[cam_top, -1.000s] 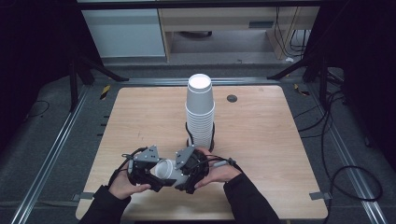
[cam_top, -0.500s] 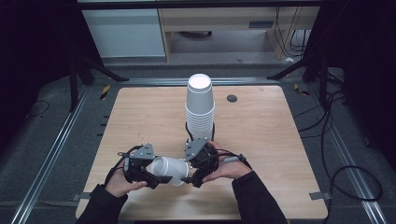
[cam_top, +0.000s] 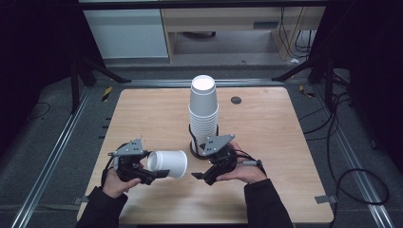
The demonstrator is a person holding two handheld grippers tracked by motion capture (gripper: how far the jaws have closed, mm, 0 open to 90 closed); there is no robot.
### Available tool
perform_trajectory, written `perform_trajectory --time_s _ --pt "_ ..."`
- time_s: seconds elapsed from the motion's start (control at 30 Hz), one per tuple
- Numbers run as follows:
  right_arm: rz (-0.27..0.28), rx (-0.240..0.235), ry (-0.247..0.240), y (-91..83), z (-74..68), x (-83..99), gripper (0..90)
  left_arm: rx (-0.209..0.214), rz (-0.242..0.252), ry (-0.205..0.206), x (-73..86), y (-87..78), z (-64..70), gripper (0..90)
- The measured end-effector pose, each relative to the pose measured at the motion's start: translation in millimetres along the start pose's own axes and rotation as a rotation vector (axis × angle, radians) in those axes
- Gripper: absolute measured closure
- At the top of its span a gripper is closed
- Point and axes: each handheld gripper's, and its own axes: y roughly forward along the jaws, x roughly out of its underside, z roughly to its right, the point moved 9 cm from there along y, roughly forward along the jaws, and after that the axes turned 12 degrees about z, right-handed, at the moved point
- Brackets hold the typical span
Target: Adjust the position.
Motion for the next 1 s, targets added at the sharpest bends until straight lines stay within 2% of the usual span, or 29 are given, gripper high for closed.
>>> perform_trajectory --time_s 0.1,0.27,0.37,0.5,0.67,1.0 --pt "0.014 0.005 0.021 -0.2 -2.4 3.6 4.9 0.01 0.042 -0.004 -5.2 -2.3 1.2 20.3" --pt "0.032 -0.002 0.061 3.1 -7.5 10.7 4.9 0.034 0.076 -0.011 -10.3 -3.6 3.8 20.2" --pt "0.062 -0.027 0.095 6.8 -13.9 13.6 5.1 0.042 0.08 -0.011 -11.6 -2.9 5.0 20.2" --pt "0.073 -0.046 0.11 13.2 -20.8 17.9 4.8 0.051 0.083 -0.008 -12.4 -0.8 7.3 20.2" --pt "0.103 -0.058 0.132 19.4 -23.7 18.7 4.7 0.098 0.106 -0.014 -16.8 1.0 14.9 20.2" --pt "0.158 -0.114 0.145 25.1 -29.8 11.0 4.5 0.144 0.098 -0.006 -15.3 8.3 25.2 20.3"
